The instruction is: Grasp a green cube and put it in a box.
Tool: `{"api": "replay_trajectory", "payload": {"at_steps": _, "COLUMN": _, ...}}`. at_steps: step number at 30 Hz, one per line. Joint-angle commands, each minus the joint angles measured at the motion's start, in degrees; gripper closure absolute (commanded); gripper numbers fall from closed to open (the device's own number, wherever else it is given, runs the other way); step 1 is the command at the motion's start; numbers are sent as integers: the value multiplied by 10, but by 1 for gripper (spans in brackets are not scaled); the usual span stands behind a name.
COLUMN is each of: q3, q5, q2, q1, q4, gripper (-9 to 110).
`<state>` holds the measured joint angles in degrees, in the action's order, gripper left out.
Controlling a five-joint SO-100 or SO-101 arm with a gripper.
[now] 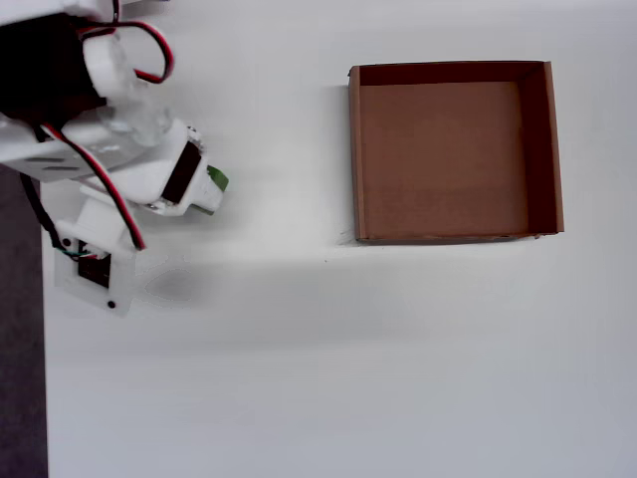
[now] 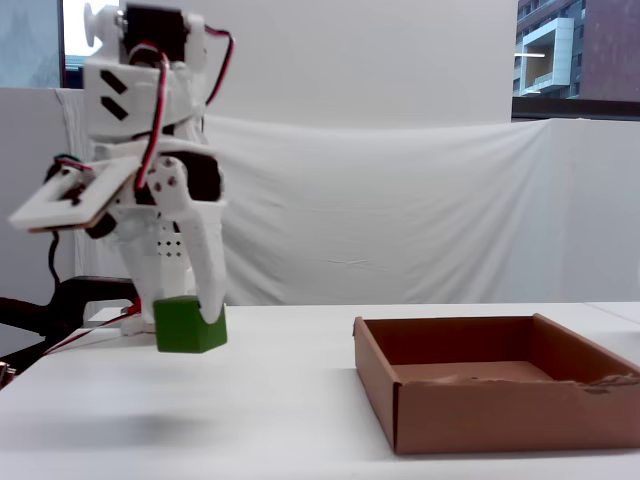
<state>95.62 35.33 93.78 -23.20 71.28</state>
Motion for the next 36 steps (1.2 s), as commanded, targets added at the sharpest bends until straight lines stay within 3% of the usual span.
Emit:
{"api": "replay_trajectory", "payload": {"at_steps": 1, "q3": 3, "q5": -4, "q2": 48, "q1": -31, "q4": 4, "gripper": 87}}
{"api": "replay_trajectory", "payload": {"at_steps": 15, "q3": -9, "q5": -38, "q2": 101, "q1": -190, "q4": 67, "gripper": 87}}
{"api": "replay_trajectory", "payload": {"at_steps": 36, "q3": -290, "q5": -36, "q2": -155, "q1": -272, "q4": 147, "gripper": 87}}
